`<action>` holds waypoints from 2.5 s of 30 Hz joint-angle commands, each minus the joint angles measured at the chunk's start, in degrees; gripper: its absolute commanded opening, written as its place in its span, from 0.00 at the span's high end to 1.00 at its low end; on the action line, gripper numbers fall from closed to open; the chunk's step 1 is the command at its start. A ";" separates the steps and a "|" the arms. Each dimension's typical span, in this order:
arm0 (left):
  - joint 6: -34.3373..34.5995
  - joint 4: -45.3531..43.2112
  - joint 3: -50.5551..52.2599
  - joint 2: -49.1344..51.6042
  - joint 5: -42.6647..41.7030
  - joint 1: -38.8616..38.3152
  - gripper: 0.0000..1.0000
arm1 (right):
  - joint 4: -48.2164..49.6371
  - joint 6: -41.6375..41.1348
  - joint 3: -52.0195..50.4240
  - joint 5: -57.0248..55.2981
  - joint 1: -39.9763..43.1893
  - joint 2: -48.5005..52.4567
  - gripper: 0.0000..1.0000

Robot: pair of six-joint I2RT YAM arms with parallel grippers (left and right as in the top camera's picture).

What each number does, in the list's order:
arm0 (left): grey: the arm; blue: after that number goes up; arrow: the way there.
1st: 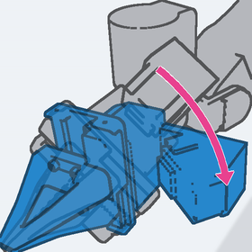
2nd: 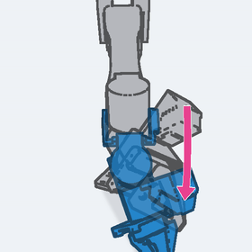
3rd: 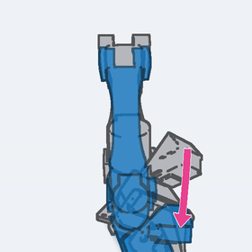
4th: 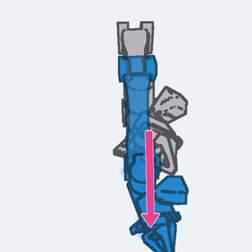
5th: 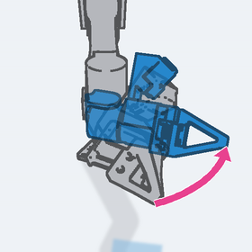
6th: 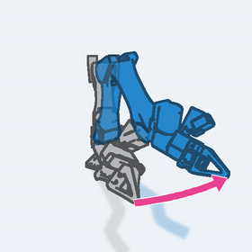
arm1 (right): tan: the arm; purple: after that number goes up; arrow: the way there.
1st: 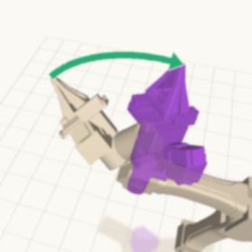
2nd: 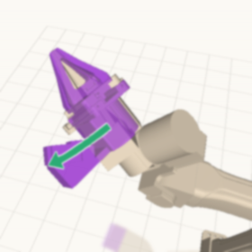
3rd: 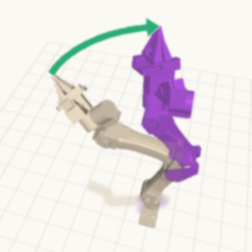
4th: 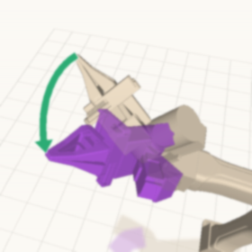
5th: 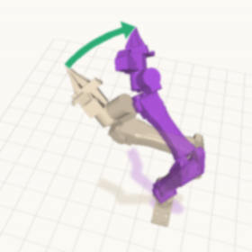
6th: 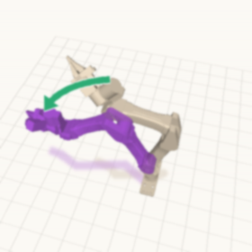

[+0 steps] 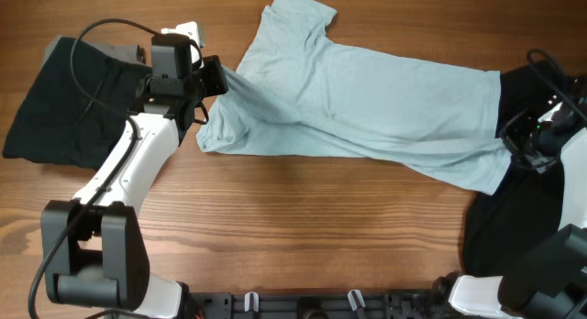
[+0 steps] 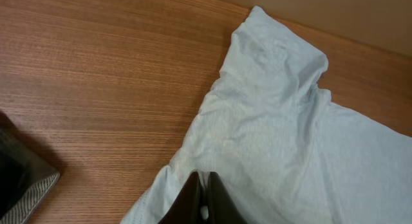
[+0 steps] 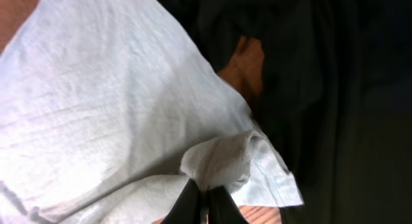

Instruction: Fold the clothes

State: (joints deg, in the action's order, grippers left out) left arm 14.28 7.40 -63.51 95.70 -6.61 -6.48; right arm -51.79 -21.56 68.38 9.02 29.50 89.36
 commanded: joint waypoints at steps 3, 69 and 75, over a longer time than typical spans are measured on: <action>-0.55 -4.07 -0.52 0.87 1.31 -0.13 0.89 | 4.48 0.50 0.50 1.36 -2.67 2.19 0.96; 5.64 33.38 8.44 -0.28 8.13 16.06 0.96 | 14.29 -2.84 -8.52 3.85 -18.67 13.20 0.63; 5.62 33.38 8.44 -0.28 7.96 16.06 0.96 | 19.69 -5.62 -8.15 4.13 -18.36 13.40 0.96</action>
State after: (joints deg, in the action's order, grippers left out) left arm 19.86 40.95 -55.44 96.25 0.60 9.72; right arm -33.74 -25.30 59.94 13.30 11.03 102.04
